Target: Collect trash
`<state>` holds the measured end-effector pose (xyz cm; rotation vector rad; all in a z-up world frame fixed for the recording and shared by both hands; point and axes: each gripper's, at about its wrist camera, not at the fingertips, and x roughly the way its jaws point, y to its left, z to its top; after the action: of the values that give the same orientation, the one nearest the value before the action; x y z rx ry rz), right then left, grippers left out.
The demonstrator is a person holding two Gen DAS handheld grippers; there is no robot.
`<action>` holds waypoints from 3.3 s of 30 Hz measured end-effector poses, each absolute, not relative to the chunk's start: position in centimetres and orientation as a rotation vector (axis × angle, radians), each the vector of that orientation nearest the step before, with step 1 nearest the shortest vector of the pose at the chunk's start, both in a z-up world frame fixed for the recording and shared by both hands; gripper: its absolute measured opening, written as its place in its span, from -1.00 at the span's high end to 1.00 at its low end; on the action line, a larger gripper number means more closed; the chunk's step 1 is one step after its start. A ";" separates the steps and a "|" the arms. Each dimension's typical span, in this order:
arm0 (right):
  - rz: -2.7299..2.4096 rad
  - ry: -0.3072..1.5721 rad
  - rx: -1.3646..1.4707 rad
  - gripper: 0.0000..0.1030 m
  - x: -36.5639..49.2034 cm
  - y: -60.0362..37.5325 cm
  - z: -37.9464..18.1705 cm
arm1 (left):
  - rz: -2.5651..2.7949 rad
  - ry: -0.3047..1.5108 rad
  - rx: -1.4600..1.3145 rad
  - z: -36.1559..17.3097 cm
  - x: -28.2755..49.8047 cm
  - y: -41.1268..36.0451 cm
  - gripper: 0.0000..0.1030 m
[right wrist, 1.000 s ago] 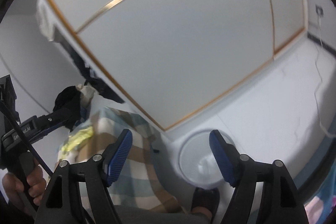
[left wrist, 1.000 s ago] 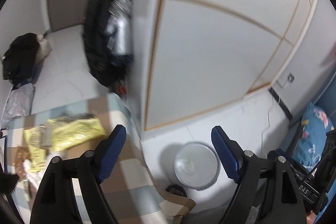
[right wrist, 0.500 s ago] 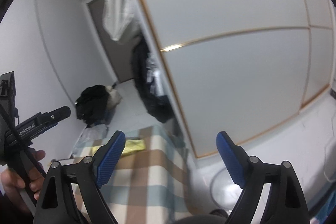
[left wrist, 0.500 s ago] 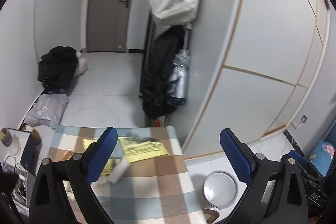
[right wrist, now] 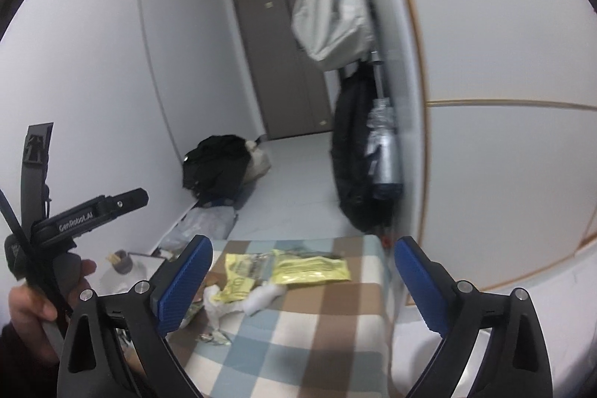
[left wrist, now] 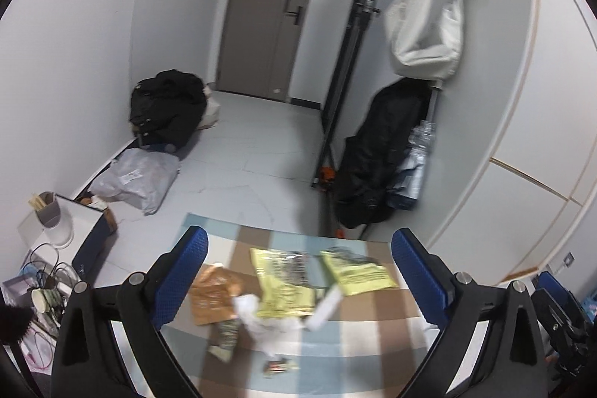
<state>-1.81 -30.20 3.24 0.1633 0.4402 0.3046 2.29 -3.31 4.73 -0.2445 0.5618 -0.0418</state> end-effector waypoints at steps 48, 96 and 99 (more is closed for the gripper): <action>0.418 1.038 0.137 -0.76 10.3 -7.3 -15.5 | 0.092 0.821 -0.640 -5.1 4.7 13.9 -0.89; 0.440 1.085 -0.207 0.73 2.3 -17.6 -12.5 | 0.000 0.891 -0.418 -5.2 4.6 7.7 -0.89; 0.451 1.111 -0.269 0.73 2.0 -18.2 -12.8 | -0.075 0.911 -0.369 -5.0 4.5 6.3 -0.89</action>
<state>1.98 -18.24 -12.80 -0.2687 1.1112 0.4508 4.50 6.29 -5.03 -0.3691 0.9109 -0.0745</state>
